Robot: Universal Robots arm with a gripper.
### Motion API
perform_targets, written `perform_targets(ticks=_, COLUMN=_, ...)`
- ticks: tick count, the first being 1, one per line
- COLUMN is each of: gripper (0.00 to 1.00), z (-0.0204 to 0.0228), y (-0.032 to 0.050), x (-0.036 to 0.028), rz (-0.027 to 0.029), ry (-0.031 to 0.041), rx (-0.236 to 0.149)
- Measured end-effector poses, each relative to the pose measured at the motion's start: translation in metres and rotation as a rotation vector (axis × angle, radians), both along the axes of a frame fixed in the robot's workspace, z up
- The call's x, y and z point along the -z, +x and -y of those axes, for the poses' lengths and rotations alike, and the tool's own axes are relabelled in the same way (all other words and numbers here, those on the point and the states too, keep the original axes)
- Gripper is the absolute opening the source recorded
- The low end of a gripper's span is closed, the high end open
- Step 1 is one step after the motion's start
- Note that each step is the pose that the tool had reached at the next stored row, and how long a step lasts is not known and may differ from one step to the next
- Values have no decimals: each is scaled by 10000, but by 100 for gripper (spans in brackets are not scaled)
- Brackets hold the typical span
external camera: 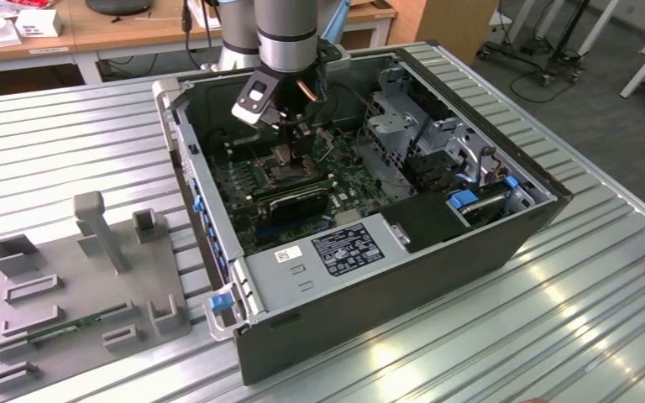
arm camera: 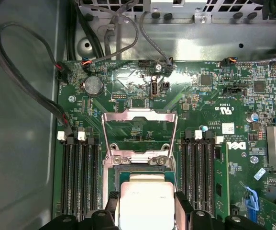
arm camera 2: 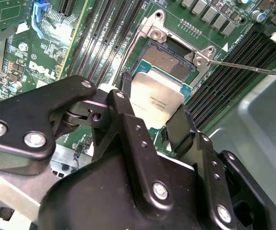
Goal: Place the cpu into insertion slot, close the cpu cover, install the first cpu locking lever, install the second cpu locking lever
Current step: 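Place the cpu into insertion slot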
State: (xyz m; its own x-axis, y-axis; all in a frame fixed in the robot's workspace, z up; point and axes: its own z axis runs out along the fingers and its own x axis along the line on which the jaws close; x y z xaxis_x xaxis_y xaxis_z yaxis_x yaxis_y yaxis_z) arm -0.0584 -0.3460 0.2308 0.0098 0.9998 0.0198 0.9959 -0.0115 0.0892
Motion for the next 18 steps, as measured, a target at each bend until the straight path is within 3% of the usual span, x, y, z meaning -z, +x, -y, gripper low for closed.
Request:
perform_targets(ticks=6, gripper=54, z=0, y=0, x=16, rz=2, ry=2, rx=0)
perform_targets(ticks=13, gripper=54, z=0, y=-1, x=97, rz=1, ry=1, rx=0)
perform_targets(ticks=18, gripper=54, z=0, y=-1, x=99, rz=0, ry=-1, rx=0)
